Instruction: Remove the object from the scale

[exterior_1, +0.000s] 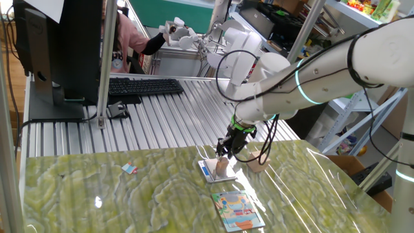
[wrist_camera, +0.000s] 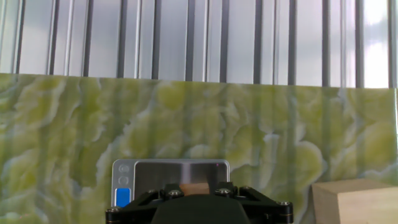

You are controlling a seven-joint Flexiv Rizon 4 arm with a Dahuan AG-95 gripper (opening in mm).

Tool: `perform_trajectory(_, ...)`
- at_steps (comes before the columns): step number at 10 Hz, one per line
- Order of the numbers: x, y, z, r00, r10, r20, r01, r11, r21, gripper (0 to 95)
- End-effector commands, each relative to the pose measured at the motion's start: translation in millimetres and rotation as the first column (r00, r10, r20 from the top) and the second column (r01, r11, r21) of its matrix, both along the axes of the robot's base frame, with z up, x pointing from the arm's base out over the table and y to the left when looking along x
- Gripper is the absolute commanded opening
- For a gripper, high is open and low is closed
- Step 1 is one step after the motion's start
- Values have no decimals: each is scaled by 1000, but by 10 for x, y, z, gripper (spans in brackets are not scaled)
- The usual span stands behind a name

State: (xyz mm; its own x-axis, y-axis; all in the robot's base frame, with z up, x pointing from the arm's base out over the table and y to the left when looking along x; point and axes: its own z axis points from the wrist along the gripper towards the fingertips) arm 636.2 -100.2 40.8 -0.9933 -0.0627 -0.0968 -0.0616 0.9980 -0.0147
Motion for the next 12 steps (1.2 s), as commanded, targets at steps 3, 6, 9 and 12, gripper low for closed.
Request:
perform_trajectory(3, 33, 3, -12, 1000, 10, -6, -10, 1000, 10, 0)
perform_trajectory(6, 46, 14, 33, 1000, 12, -12, -12, 1000, 8, 0)
perform_trajectory(9, 80, 69, 143, 1000, 8, -17, -8, 1000, 4, 0)
perform_trajectory(12, 114, 151, 353, 1000, 2, -25, -2, 1000, -1, 0)
